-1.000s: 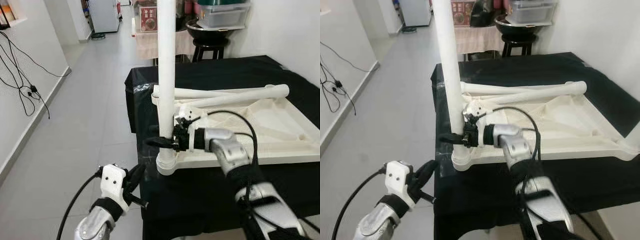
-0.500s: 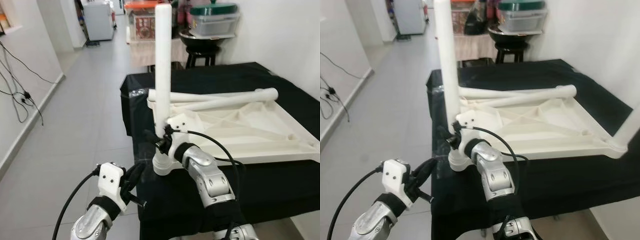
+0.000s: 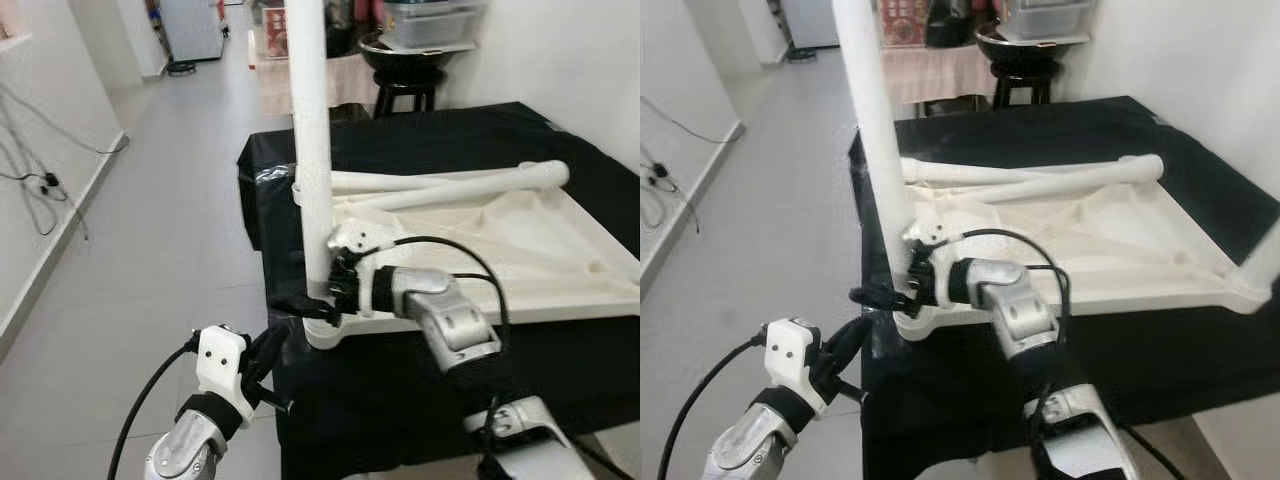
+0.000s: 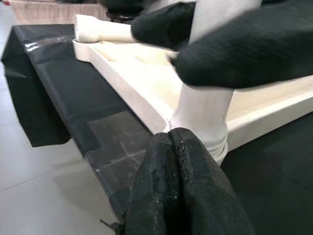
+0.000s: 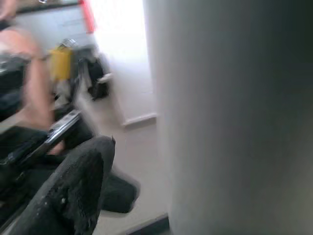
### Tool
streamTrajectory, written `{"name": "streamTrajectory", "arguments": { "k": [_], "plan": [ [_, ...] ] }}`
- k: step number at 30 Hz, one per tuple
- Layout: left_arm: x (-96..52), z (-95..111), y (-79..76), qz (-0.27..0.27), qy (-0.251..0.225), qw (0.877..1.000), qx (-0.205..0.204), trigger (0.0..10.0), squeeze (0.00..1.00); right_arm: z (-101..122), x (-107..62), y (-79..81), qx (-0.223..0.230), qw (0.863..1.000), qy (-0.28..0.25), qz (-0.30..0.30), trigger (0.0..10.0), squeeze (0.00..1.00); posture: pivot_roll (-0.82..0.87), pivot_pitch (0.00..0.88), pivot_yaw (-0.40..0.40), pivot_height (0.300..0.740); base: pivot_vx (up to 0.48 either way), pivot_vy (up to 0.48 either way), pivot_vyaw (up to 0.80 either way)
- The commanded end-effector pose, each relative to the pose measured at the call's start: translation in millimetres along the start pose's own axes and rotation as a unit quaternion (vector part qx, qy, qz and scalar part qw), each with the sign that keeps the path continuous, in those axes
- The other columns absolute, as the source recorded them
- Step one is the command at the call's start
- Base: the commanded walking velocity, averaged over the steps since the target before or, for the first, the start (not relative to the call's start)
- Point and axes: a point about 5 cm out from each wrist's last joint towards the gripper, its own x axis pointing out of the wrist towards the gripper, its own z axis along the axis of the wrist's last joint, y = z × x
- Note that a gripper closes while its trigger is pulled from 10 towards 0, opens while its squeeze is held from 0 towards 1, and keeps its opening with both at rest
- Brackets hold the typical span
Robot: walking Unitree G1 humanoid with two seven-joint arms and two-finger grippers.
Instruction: Building children table
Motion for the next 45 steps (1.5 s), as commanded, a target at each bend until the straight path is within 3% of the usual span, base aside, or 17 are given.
{"name": "streamTrajectory", "arguments": {
  "k": [1,7,8,17,24,25,26,28,29,32,33,39,40,41,42,44,45],
  "plan": [
    [-0.2,-3.0,0.4,0.002,0.006,1.000,-0.001,10.0,0.00,-8.4,12.4,7.8,0.004,0.998,0.026,0.065,10.0,0.00,0.01,0.021,0.015,0.740,0.000,0.000,0.00],
    [0.4,-4.1,-0.4,0.001,0.008,1.000,-0.002,10.0,0.00,-2.7,15.9,-9.6,0.034,0.997,0.032,0.056,10.0,0.00,0.02,0.015,0.013,0.740,0.000,0.000,0.00],
    [0.5,-4.1,-0.9,0.001,0.008,1.000,-0.002,10.0,0.00,1.0,14.4,-16.4,0.039,0.998,0.024,0.052,0.0,0.00,0.02,0.015,0.014,0.740,0.000,0.000,0.00],
    [0.2,-4.3,-1.9,-0.001,0.008,1.000,-0.004,10.0,0.00,-5.2,1.3,-21.9,0.048,0.998,0.010,0.043,0.0,0.00,0.01,0.017,0.019,0.740,0.000,0.000,0.00],
    [-1.1,-4.1,-3.3,-0.001,0.007,1.000,-0.006,10.0,0.00,-25.3,-9.1,-18.2,0.060,0.996,0.014,-0.057,0.0,0.00,0.01,0.023,0.014,0.740,0.000,0.000,0.00],
    [-2.2,-4.0,-2.9,-0.001,0.008,1.000,-0.005,10.0,0.00,-30.7,-6.1,-15.9,0.076,0.992,0.015,-0.104,0.0,0.00,0.01,0.030,0.011,0.740,0.000,0.000,0.00],
    [-3.3,-3.8,-1.9,0.000,0.008,1.000,-0.005,10.0,0.00,-35.2,0.6,-19.7,0.102,0.970,-0.003,-0.221,0.0,0.00,-0.01,0.035,0.011,0.740,0.000,0.000,0.00],
    [-3.4,-3.0,-1.5,-0.001,0.008,1.000,-0.005,10.0,0.00,-71.4,19.4,35.0,0.161,0.935,0.019,-0.316,0.0,0.00,0.00,0.051,0.017,0.740,0.000,0.000,0.00],
    [-3.9,-4.4,-0.4,-0.002,0.011,1.000,-0.005,10.0,0.00,-67.2,16.1,31.2,0.165,0.924,0.013,-0.344,0.0,0.00,-0.03,0.029,0.033,0.740,0.000,0.000,0.00],
    [-3.5,-4.6,-0.5,-0.003,0.011,1.000,-0.005,10.0,0.00,-71.0,9.0,20.6,0.159,0.916,0.026,-0.367,0.0,0.00,-0.01,0.016,0.022,0.740,0.000,0.000,0.00],
    [-3.0,-4.5,-0.5,-0.004,0.012,1.000,-0.005,10.0,0.00,-71.9,3.2,8.5,0.161,0.909,0.033,-0.383,0.0,0.00,0.00,0.020,0.015,0.740,0.000,0.000,0.00],
    [-2.9,-3.6,0.3,-0.001,0.009,1.000,0.001,10.0,0.00,-62.7,9.7,13.8,0.131,0.922,0.031,-0.364,0.0,0.00,0.00,0.031,0.018,0.740,0.000,0.000,0.00],
    [-2.8,-3.1,0.7,0.002,0.008,1.000,0.003,10.0,0.00,-61.7,9.5,15.0,0.143,0.920,0.032,-0.363,10.0,0.00,0.00,0.028,0.020,0.740,0.000,0.000,0.00],
    [-2.7,-2.8,0.9,0.003,0.007,1.000,0.005,10.0,0.00,-61.8,8.4,15.3,0.155,0.917,0.035,-0.365,10.0,0.00,0.00,0.028,0.020,0.740,0.000,0.000,0.00],
    [-2.4,-2.8,0.8,0.002,0.007,1.000,0.003,10.0,0.00,-55.7,9.7,17.6,0.158,0.926,0.024,-0.342,10.0,1.00,0.00,0.032,0.020,0.740,0.000,0.000,0.00],
    [-1.9,-2.7,0.3,-0.001,0.008,1.000,0.000,10.0,0.00,-42.9,15.3,22.9,0.152,0.952,0.003,-0.266,10.0,1.00,0.00,0.032,0.023,0.740,0.000,0.000,0.00],
    [-1.9,-2.7,0.3,-0.001,0.008,1.000,0.000,10.0,0.00,-42.9,15.3,22.9,0.152,0.952,0.003,-0.266,10.0,1.00,0.00,0.032,0.023,0.740,0.000,0.000,0.00]
  ]
}}
